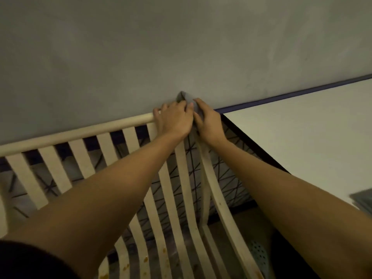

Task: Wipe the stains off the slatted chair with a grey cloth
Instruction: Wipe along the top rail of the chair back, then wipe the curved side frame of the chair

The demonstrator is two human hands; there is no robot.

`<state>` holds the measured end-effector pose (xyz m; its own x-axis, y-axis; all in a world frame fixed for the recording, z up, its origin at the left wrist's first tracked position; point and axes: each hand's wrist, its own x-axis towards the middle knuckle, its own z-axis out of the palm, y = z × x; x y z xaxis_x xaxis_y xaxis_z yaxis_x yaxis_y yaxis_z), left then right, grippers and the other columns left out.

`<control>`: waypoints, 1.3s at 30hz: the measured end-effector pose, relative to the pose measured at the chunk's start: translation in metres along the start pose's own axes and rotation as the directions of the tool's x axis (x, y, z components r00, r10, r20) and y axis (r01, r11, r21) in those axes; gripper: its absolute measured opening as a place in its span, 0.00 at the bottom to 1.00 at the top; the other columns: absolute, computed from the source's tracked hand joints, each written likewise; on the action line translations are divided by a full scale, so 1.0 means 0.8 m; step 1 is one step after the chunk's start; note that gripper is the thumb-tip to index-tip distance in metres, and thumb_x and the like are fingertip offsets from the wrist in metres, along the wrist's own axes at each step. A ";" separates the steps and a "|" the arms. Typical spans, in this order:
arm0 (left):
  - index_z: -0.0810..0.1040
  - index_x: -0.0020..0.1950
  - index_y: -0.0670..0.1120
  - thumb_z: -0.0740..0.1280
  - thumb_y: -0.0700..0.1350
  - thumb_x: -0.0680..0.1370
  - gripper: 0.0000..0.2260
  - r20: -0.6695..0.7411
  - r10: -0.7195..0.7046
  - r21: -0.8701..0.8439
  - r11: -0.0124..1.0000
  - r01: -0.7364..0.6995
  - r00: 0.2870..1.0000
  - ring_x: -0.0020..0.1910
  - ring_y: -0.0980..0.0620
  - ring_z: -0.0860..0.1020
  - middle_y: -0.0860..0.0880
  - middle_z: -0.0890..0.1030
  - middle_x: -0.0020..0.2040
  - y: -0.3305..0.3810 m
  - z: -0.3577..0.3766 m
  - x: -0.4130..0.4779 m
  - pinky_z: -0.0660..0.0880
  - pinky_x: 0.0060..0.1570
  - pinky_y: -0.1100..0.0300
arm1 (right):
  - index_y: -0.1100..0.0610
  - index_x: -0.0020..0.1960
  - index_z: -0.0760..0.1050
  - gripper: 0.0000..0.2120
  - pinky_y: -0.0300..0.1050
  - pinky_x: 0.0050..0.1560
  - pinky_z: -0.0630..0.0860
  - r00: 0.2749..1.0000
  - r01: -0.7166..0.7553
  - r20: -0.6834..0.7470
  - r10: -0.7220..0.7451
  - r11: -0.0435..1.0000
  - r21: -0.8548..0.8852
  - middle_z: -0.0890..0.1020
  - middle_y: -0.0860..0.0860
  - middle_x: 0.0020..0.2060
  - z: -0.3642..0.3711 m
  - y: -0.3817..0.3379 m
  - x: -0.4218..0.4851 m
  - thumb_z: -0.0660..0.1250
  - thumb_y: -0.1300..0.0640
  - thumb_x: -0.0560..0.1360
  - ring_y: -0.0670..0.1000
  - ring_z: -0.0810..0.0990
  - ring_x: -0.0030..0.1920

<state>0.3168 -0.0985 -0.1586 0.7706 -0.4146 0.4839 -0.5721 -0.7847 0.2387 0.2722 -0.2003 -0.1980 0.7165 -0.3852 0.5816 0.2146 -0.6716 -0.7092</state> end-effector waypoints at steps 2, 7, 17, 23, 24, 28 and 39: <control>0.76 0.53 0.50 0.48 0.55 0.83 0.18 -0.017 0.005 0.013 1.000 -0.005 1.000 0.60 0.43 0.72 0.47 0.79 0.57 0.018 0.014 0.001 0.60 0.62 0.45 | 0.65 0.69 0.70 0.21 0.44 0.65 0.71 0.994 -0.066 -0.082 0.075 0.992 0.106 0.78 0.60 0.62 -0.009 0.008 -0.005 0.64 0.57 0.79 0.54 0.77 0.62; 0.74 0.62 0.51 0.51 0.55 0.82 0.17 -0.004 0.131 0.025 0.991 -0.131 0.991 0.62 0.44 0.70 0.47 0.77 0.62 0.044 0.040 -0.009 0.59 0.63 0.46 | 0.63 0.61 0.78 0.14 0.39 0.54 0.77 0.950 -0.157 -0.246 0.195 0.974 0.165 0.83 0.56 0.52 -0.036 0.040 -0.032 0.69 0.61 0.76 0.50 0.81 0.53; 0.53 0.79 0.46 0.58 0.44 0.81 0.27 0.054 0.315 0.037 0.948 -0.317 0.947 0.78 0.47 0.48 0.47 0.55 0.79 0.026 0.039 -0.030 0.45 0.76 0.46 | 0.62 0.46 0.84 0.05 0.36 0.45 0.79 0.896 -0.402 -0.067 0.440 0.865 0.302 0.85 0.56 0.40 -0.030 0.084 -0.130 0.71 0.60 0.75 0.48 0.83 0.44; 0.50 0.79 0.46 0.56 0.40 0.81 0.28 0.097 0.389 -0.120 0.919 -0.377 0.916 0.78 0.51 0.44 0.49 0.49 0.80 0.040 0.052 -0.078 0.43 0.77 0.52 | 0.66 0.41 0.82 0.11 0.41 0.37 0.76 0.902 -0.420 -0.028 0.432 0.889 0.184 0.84 0.61 0.38 -0.034 0.087 -0.140 0.69 0.58 0.76 0.46 0.78 0.38; 0.49 0.79 0.47 0.56 0.41 0.81 0.28 0.120 0.411 -0.143 0.908 -0.394 0.903 0.78 0.53 0.44 0.51 0.48 0.80 0.037 0.055 -0.086 0.43 0.77 0.53 | 0.66 0.41 0.82 0.12 0.41 0.37 0.75 0.903 -0.418 -0.034 0.429 0.892 0.173 0.84 0.61 0.38 -0.031 0.082 -0.137 0.69 0.58 0.77 0.45 0.77 0.37; 0.47 0.79 0.48 0.54 0.47 0.83 0.27 0.228 0.452 -0.130 0.892 -0.433 0.862 0.78 0.56 0.43 0.53 0.45 0.80 0.006 0.062 -0.105 0.44 0.77 0.53 | 0.65 0.43 0.82 0.11 0.39 0.37 0.75 0.909 -0.410 0.012 0.416 0.889 0.205 0.84 0.60 0.38 -0.023 0.069 -0.141 0.68 0.57 0.77 0.45 0.78 0.37; 0.48 0.79 0.52 0.48 0.52 0.84 0.24 0.438 0.435 -0.093 0.892 -0.442 0.786 0.77 0.50 0.36 0.56 0.39 0.79 0.016 0.119 -0.184 0.42 0.74 0.46 | 0.63 0.51 0.83 0.10 0.26 0.35 0.71 0.828 -0.559 0.116 0.549 0.789 0.253 0.83 0.51 0.40 -0.044 0.104 -0.251 0.68 0.57 0.78 0.38 0.78 0.38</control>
<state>0.2228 -0.0915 -0.3070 0.4799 -0.8697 0.1156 -0.8773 -0.4738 0.0773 0.1225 -0.2012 -0.3597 0.7881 -0.6138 0.0458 -0.0630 -0.1545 -0.9860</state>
